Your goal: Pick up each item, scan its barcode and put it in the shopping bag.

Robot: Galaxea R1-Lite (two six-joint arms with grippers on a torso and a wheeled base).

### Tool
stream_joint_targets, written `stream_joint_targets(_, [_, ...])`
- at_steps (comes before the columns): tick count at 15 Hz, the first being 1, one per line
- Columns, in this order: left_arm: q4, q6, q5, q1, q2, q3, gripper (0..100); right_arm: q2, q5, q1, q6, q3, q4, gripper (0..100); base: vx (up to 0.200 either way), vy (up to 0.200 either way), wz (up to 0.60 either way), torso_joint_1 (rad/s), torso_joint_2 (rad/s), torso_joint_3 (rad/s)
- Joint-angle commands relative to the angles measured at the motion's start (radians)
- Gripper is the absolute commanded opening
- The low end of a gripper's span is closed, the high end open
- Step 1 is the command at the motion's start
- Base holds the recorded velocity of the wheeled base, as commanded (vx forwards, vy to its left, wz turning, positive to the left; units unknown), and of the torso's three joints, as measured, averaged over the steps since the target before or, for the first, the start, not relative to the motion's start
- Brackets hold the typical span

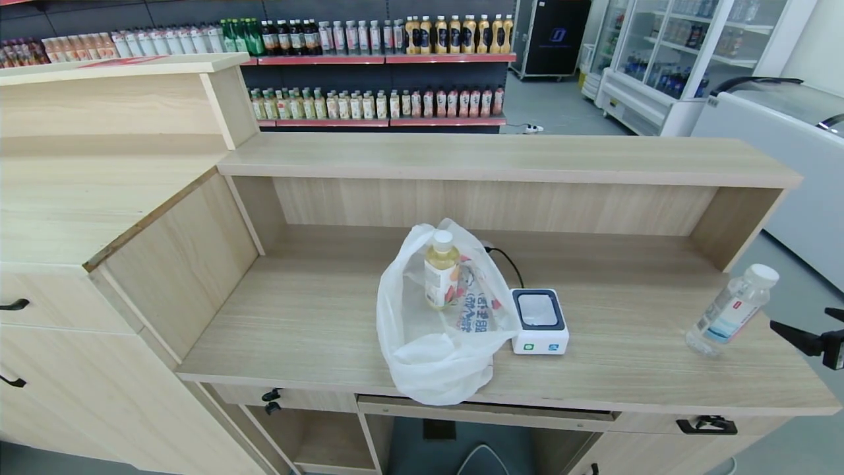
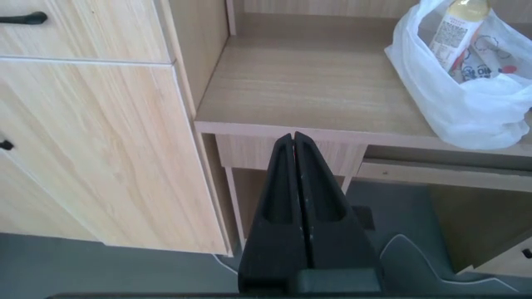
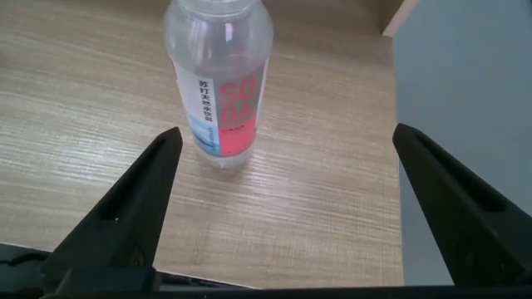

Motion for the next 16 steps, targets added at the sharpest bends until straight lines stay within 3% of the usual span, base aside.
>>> stream_joint_targets(1, [0.0,0.0,0.0,0.0,0.0,0.0,0,0.039,-0.001,0.025,0.0,-0.01,-0.002,100,0.0,0.0,0.0,0.0,0.0,0.0])
stream_joint_targets(16, [0.0,-0.001,0.0,0.0,0.0,0.0,0,0.165,-0.009,0.141,-0.004,-0.123,-0.002,100,0.0,0.0,0.0,0.0,0.0,0.0])
